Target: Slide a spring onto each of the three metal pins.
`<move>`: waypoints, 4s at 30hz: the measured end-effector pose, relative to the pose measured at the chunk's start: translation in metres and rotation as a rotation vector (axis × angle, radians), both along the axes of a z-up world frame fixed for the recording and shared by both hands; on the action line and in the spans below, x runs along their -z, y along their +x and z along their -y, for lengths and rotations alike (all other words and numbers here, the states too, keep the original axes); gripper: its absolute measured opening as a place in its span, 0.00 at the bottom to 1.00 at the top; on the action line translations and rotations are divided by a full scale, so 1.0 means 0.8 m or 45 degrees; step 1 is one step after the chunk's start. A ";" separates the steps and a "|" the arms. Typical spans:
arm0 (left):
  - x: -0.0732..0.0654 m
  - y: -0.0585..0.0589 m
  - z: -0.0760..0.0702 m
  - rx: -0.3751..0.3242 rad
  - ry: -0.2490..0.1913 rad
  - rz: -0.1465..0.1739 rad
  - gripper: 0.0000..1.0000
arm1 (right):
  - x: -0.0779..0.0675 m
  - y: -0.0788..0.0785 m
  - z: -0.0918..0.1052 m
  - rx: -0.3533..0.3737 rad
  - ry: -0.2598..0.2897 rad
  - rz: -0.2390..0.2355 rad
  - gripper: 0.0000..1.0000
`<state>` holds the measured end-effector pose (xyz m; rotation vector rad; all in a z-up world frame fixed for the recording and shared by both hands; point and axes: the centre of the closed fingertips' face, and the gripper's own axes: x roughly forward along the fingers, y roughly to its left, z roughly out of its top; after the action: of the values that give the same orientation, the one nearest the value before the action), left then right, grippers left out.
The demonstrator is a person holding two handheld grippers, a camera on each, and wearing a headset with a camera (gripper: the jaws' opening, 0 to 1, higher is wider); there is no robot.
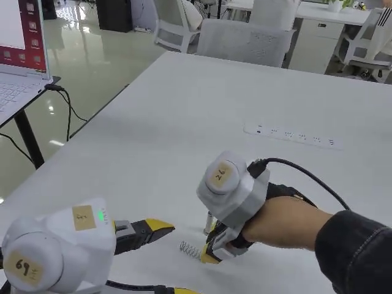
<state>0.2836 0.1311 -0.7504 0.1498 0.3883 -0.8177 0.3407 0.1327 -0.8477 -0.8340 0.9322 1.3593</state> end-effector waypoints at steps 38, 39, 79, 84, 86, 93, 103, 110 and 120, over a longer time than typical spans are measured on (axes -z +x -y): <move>-0.001 0.007 -0.008 0.018 0.021 0.016 0.47 | -0.055 -0.040 0.027 -0.180 -0.047 -0.066 0.07; -0.001 0.007 -0.008 0.022 0.022 0.017 0.45 | -0.061 -0.043 0.029 -0.191 -0.046 -0.077 0.07; -0.019 -0.022 0.044 0.309 0.123 0.166 0.03 | -0.158 -0.106 0.046 -0.462 -0.047 -0.070 0.08; -0.019 -0.021 0.048 0.309 0.119 0.168 0.03 | -0.172 -0.110 0.036 -0.463 0.002 -0.058 0.07; -0.020 -0.020 0.048 0.306 0.116 0.170 0.03 | -0.175 -0.111 0.033 -0.466 0.012 -0.045 0.07; -0.027 -0.017 0.047 0.280 0.087 0.188 0.03 | -0.185 -0.111 0.022 -0.459 0.064 -0.026 0.08; -0.032 -0.016 0.044 0.267 0.063 0.193 0.02 | -0.187 -0.109 0.021 -0.472 0.071 -0.007 0.14; -0.033 -0.014 0.043 0.263 0.059 0.200 0.02 | -0.177 -0.114 0.024 -0.494 0.035 -0.022 0.14; -0.040 -0.014 0.048 0.261 0.008 0.181 0.02 | -0.167 -0.110 0.023 -0.489 0.005 -0.018 0.09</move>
<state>0.2723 0.0929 -0.7186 0.2548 0.2436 -1.0013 0.2529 0.1146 -0.7138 -1.0376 0.8051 1.6965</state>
